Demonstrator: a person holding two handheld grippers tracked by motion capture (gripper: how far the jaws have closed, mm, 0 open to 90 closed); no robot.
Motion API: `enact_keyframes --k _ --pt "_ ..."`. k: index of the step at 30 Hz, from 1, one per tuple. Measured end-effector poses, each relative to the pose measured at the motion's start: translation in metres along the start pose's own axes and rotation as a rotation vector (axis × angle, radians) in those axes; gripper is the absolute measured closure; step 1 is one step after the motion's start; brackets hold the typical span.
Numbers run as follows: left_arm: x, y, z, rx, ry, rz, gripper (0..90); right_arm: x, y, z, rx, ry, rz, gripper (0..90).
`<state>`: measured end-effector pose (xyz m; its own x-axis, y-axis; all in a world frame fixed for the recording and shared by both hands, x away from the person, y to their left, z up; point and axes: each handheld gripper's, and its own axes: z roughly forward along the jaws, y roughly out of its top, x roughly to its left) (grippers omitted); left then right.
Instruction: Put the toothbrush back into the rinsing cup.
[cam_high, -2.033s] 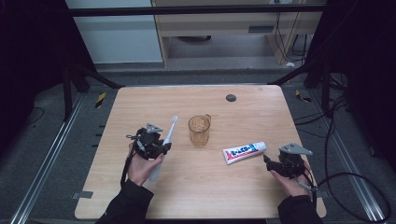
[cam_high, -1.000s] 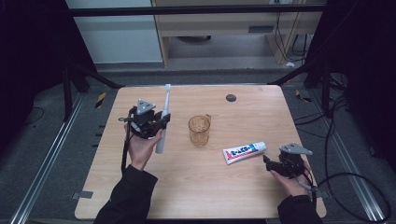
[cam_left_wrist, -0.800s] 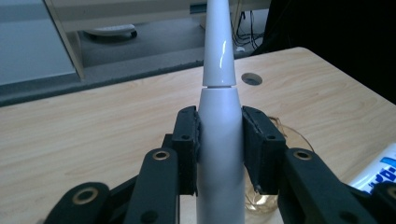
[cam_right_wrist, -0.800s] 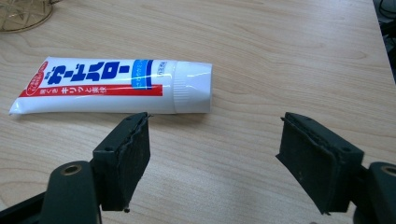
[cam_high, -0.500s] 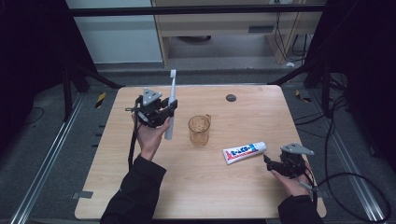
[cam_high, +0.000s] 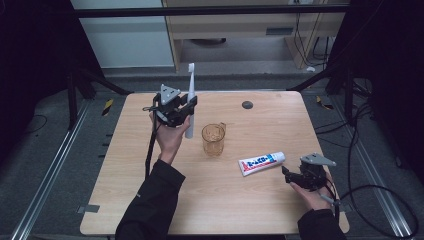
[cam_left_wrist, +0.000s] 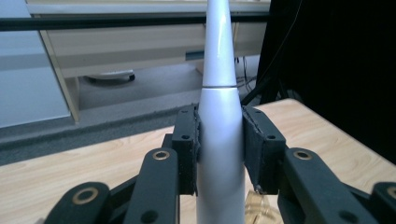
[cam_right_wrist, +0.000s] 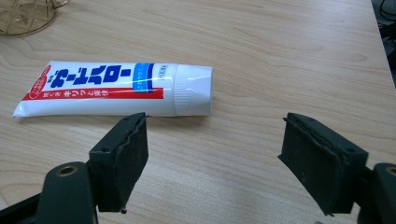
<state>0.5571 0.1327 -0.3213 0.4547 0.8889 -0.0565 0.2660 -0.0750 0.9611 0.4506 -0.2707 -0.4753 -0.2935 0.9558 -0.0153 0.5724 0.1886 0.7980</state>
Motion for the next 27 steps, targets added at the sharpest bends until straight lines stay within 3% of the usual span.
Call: enact_keyframes --k 11,27 --pt "-0.010 0.014 0.010 -0.047 -0.002 0.000 67.3 0.000 0.000 -0.001 -0.006 0.005 0.003 22.7" --pt "-0.023 0.007 0.032 -0.078 -0.029 0.012 67.3 0.001 0.000 -0.001 -0.017 0.008 -0.007 22.4"
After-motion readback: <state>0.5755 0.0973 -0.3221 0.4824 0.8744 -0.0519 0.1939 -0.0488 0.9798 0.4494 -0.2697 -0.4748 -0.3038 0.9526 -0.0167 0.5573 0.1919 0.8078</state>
